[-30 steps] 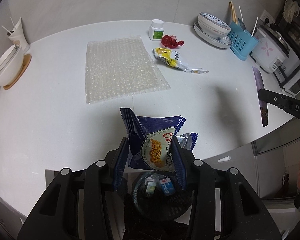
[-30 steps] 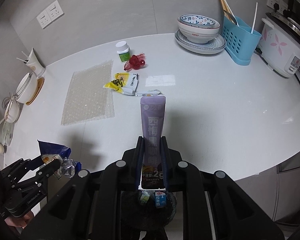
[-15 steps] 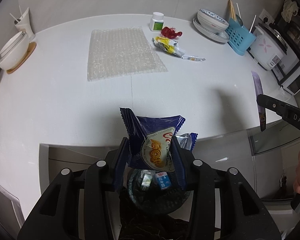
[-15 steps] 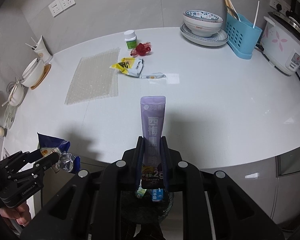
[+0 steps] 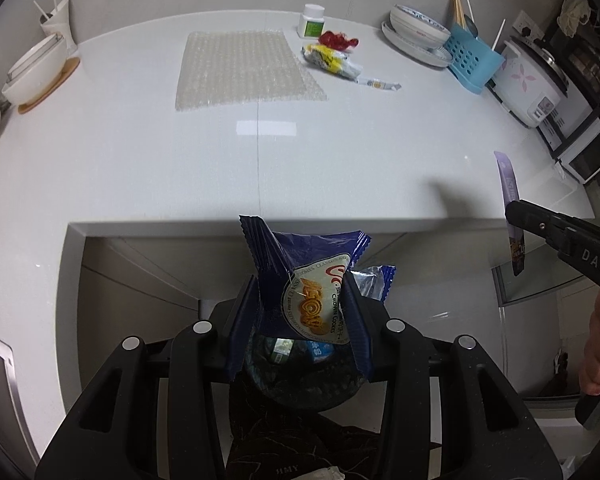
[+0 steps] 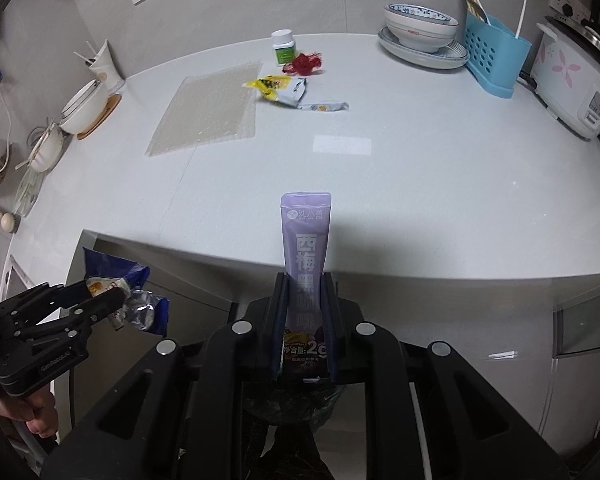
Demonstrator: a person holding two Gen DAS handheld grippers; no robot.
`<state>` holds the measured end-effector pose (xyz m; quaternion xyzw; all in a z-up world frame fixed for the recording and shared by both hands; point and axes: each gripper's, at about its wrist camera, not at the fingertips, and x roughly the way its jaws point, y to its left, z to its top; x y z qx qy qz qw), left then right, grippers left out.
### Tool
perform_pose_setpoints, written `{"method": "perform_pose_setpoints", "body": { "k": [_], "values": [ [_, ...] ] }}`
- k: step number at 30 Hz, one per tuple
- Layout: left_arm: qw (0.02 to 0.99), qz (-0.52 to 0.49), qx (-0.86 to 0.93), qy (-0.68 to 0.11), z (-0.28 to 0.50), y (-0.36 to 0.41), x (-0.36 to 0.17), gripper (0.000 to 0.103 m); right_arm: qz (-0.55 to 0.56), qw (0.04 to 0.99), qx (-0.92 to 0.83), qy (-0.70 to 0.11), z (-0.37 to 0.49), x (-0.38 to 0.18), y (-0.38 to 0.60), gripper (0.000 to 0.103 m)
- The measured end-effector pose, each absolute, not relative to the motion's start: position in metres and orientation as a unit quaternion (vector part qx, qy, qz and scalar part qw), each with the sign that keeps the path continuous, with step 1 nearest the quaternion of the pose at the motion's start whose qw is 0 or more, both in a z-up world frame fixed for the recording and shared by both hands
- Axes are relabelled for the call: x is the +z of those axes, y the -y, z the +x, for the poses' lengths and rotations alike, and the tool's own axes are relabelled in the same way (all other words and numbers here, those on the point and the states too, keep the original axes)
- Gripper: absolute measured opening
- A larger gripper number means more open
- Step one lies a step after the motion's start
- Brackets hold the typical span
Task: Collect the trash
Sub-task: 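Carry the blue packet and purple packet with both tools over the trash bin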
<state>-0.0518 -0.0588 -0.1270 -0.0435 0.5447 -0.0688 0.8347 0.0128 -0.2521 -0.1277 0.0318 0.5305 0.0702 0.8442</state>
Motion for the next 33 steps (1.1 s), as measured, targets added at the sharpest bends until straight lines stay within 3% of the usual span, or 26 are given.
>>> {"method": "perform_pose_setpoints", "body": {
  "k": [33],
  "values": [
    [0.818, -0.017, -0.093, -0.567, -0.091, 0.080, -0.228, 0.041, 0.026, 0.808, 0.116, -0.578, -0.049, -0.223, 0.231, 0.016]
  ]
}}
